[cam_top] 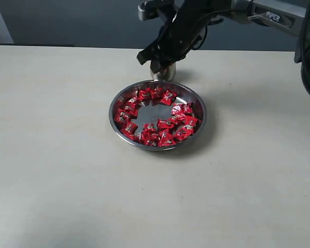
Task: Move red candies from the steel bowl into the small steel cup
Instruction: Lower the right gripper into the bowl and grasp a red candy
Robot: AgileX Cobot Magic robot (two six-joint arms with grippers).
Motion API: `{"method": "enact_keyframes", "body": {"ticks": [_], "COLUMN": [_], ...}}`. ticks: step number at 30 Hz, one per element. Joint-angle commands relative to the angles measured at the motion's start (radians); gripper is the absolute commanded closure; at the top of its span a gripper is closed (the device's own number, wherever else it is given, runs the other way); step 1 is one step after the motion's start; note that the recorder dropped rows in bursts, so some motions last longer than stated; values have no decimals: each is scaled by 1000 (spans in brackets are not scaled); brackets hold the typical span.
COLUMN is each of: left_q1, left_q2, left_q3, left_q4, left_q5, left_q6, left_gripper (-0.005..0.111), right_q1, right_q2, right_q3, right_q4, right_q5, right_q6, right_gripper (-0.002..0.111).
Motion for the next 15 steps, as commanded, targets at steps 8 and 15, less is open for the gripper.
{"method": "enact_keyframes", "body": {"ticks": [8, 15], "left_q1": [0, 0], "left_q2": [-4, -4], "left_q3": [-1, -1], "left_q4": [3, 3], "left_q5": [-7, -7], "left_q6": [-5, -5], "left_gripper": [106, 106], "right_q1": [32, 32], "right_q2": [59, 61], "right_q3": [-4, -4], "right_q4": [-11, 66], "right_q5": [167, 273], "right_q6": [-66, -128], "right_gripper": [81, 65]}}
